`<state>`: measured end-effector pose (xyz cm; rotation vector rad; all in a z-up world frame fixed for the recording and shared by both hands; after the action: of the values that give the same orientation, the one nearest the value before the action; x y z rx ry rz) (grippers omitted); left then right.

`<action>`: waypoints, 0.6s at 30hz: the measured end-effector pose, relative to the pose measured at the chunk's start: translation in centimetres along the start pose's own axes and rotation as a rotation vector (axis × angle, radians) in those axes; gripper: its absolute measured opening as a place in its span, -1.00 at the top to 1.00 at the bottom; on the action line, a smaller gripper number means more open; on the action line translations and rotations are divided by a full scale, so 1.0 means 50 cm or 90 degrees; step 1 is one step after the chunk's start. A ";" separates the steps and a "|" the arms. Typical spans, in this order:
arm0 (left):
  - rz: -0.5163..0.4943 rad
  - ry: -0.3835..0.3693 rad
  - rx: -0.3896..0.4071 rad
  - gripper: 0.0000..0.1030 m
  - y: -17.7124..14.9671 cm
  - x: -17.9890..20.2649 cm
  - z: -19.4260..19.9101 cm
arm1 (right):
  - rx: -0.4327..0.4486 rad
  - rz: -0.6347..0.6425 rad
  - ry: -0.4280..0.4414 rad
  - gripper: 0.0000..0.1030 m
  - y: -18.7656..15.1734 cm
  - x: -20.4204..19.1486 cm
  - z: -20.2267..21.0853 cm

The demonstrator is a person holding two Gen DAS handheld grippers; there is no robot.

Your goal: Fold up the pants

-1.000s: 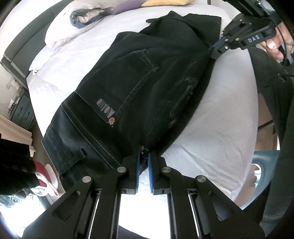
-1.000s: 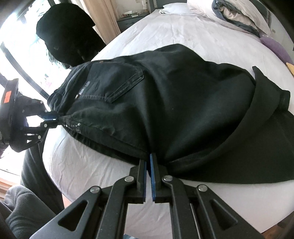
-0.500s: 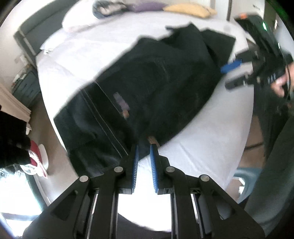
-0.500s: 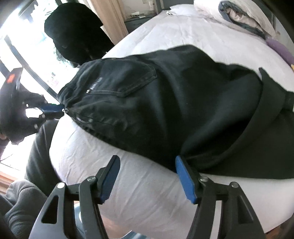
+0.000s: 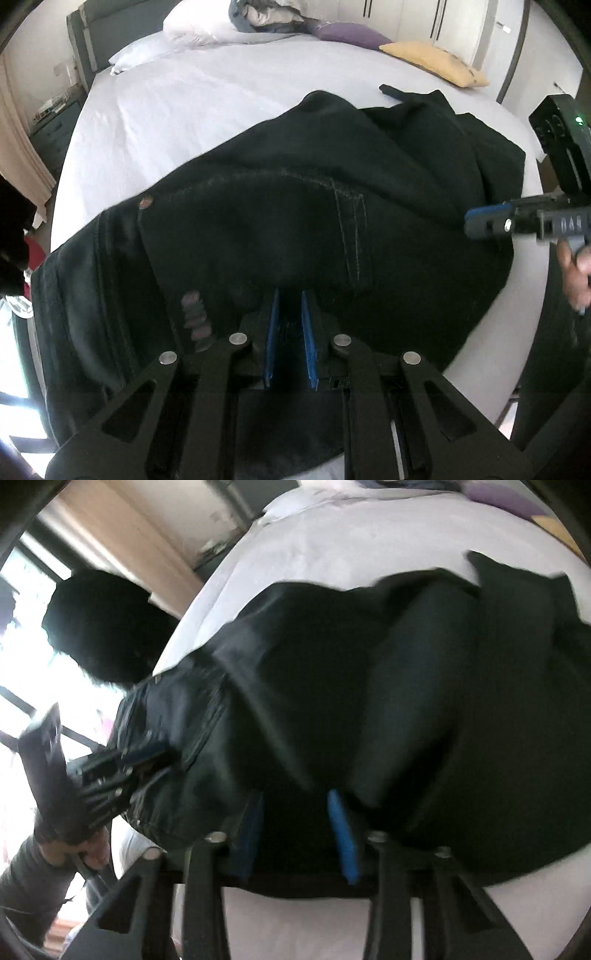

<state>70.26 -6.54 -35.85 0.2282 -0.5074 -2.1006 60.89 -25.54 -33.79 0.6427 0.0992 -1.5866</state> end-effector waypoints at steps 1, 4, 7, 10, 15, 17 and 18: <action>0.009 -0.004 -0.011 0.75 -0.012 -0.002 0.006 | 0.007 -0.006 -0.004 0.28 -0.002 0.012 0.011; 0.016 0.035 -0.020 0.75 -0.031 -0.010 0.040 | 0.044 -0.023 -0.016 0.19 0.002 0.047 0.063; 0.029 0.010 0.018 0.75 0.008 0.028 0.079 | 0.108 -0.049 -0.039 0.03 0.031 0.090 0.130; 0.053 -0.077 0.063 0.75 0.080 0.114 0.087 | 0.156 -0.069 -0.070 -0.04 0.077 0.134 0.185; 0.096 -0.227 0.062 0.75 0.142 0.242 0.025 | 0.172 -0.061 -0.110 -0.05 0.157 0.181 0.201; 0.105 -0.248 0.033 0.75 0.137 0.267 -0.018 | 0.168 -0.068 -0.117 -0.05 0.191 0.202 0.199; 0.108 -0.249 0.010 0.75 0.124 0.272 -0.046 | 0.170 -0.063 -0.121 -0.05 0.210 0.208 0.194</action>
<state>68.29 -21.48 -34.72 -0.2162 -0.7459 -1.9793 67.64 -40.48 -27.15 0.6969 -0.2291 -1.7648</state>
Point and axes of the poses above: each gripper's, at about its wrist camera, not at the fingertips, and z roughly against the way its jaws point, x to its right, y to its top, the point moved 10 cm from there along -z, roughly the way its jaws point, and after that the axes turned 5 degrees about -x, right-handed, at the moved point
